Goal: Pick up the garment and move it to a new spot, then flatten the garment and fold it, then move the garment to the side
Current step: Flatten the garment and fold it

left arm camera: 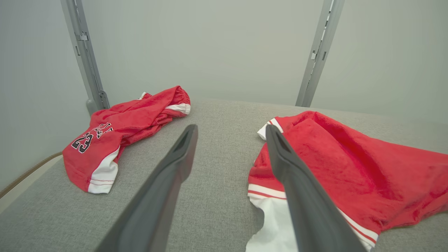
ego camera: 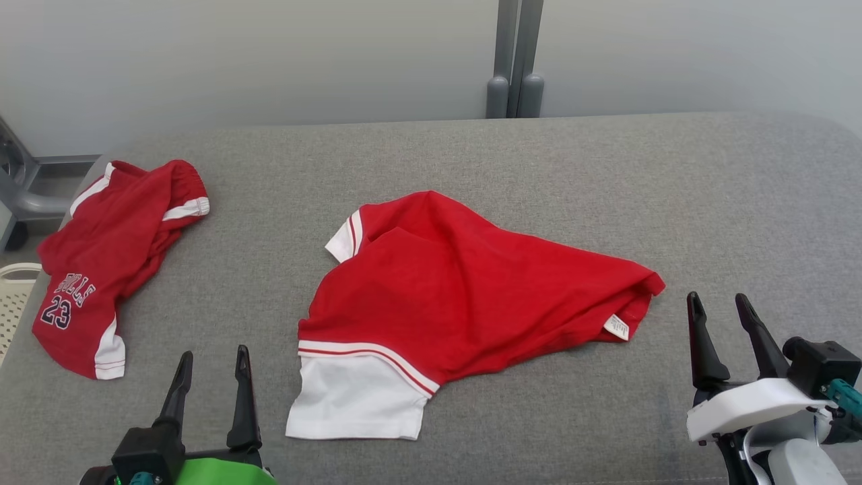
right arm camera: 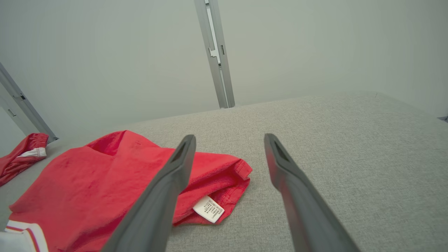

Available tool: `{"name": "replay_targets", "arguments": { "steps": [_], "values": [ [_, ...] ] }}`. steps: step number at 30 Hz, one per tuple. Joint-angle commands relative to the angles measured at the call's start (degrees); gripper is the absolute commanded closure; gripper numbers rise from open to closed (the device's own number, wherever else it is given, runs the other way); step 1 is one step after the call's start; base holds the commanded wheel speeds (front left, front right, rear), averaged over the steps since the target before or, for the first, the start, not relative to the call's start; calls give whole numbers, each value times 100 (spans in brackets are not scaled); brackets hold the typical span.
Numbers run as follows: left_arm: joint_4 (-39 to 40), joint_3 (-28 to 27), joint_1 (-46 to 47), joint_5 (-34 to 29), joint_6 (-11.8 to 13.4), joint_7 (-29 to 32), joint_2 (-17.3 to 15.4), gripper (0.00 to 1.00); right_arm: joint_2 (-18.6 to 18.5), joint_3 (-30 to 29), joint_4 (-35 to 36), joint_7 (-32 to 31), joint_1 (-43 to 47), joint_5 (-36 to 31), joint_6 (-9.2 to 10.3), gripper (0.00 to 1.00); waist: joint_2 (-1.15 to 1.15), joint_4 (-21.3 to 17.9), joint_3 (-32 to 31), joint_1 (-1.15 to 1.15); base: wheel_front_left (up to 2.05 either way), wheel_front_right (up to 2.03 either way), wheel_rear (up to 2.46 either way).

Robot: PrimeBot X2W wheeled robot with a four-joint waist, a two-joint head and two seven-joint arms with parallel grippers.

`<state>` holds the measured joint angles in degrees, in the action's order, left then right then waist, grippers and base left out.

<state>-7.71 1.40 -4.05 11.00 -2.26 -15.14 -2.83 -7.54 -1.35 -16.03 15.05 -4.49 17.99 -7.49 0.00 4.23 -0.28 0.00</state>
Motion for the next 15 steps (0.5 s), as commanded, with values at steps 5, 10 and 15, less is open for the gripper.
{"name": "replay_targets", "arguments": {
  "steps": [5, 10, 15],
  "values": [
    [86, -104, -176, -182, 23, 2, -12, 0, 125, -161, 73, -31, 233, -91, 0, 0, 0, -34, -85, 0, 0, 0, 0],
    [143, -210, -270, -336, 17, 2, -12, 0, 246, -236, 144, -185, 322, -245, 0, 0, 0, -95, -135, 0, 0, 0, 0],
    [252, -276, -241, -532, 39, 2, -30, 0, 328, -157, 239, -270, 327, -298, 0, 0, 0, -113, -155, 0, 0, 0, 0]
  ]
}}
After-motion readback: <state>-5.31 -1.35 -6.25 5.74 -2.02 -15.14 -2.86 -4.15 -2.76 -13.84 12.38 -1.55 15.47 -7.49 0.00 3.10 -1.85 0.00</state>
